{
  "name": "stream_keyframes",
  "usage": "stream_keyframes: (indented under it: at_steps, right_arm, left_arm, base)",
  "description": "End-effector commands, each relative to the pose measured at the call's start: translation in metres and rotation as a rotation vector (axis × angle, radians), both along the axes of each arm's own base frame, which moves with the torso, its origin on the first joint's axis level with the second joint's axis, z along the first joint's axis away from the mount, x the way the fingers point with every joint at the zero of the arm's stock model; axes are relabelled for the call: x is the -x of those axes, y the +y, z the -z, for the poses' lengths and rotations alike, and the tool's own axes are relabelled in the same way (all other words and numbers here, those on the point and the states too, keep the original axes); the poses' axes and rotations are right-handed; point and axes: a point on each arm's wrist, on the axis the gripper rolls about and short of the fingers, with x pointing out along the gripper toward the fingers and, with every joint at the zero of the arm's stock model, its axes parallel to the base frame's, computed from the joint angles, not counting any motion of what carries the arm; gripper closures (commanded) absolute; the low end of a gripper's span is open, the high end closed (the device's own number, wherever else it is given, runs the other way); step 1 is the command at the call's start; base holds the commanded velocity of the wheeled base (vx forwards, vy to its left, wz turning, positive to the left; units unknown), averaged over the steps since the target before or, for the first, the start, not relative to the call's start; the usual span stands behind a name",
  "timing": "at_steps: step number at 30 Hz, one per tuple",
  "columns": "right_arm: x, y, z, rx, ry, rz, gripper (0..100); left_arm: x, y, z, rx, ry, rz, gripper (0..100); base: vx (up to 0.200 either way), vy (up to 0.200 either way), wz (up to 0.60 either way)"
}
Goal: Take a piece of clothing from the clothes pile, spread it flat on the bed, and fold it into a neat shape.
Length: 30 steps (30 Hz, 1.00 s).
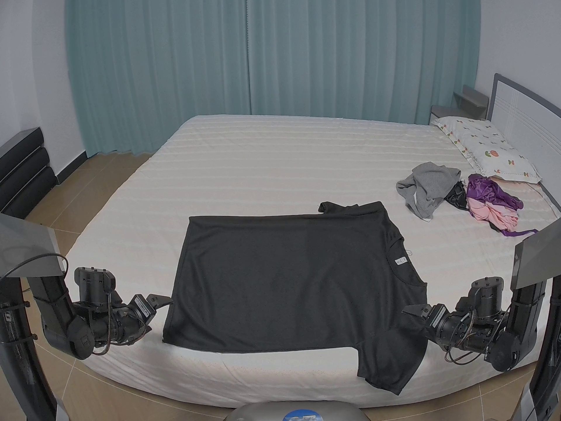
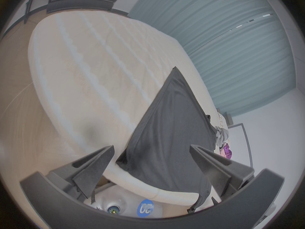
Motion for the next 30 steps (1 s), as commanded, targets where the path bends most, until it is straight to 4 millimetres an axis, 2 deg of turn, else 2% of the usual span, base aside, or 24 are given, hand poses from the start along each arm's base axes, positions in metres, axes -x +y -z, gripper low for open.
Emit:
stream_keyframes:
  at_steps: [1, 6, 12, 15, 19, 30]
  right_arm:
    - [0.000, 0.004, 0.002, 0.000, 0.004, -0.018, 0]
    - [0.002, 0.005, 0.001, -0.001, 0.006, -0.021, 0]
    - [0.001, 0.005, 0.002, 0.001, 0.007, -0.019, 0]
    - [0.001, 0.005, 0.002, 0.000, 0.007, -0.020, 0]
    - [0.001, 0.005, 0.002, 0.000, 0.007, -0.020, 0]
    - [0.001, 0.005, 0.002, 0.001, 0.008, -0.019, 0]
  left_arm:
    - [-0.013, 0.000, 0.007, -0.043, -0.022, 0.051, 0]
    - [-0.022, -0.005, 0.019, -0.102, -0.028, 0.115, 0]
    - [-0.013, -0.010, 0.027, -0.162, -0.009, 0.187, 0]
    - [-0.008, -0.023, 0.029, -0.186, -0.002, 0.245, 0]
    - [-0.010, -0.035, 0.034, -0.244, 0.013, 0.234, 0]
    - [-0.010, -0.039, 0.038, -0.298, 0.026, 0.201, 0]
  base:
    - [0.000, 0.000, 0.00]
    - [0.000, 0.000, 0.00]
    - [0.000, 0.000, 0.00]
    - [0.000, 0.000, 0.00]
    - [0.000, 0.000, 0.00]
    - [0.000, 0.000, 0.00]
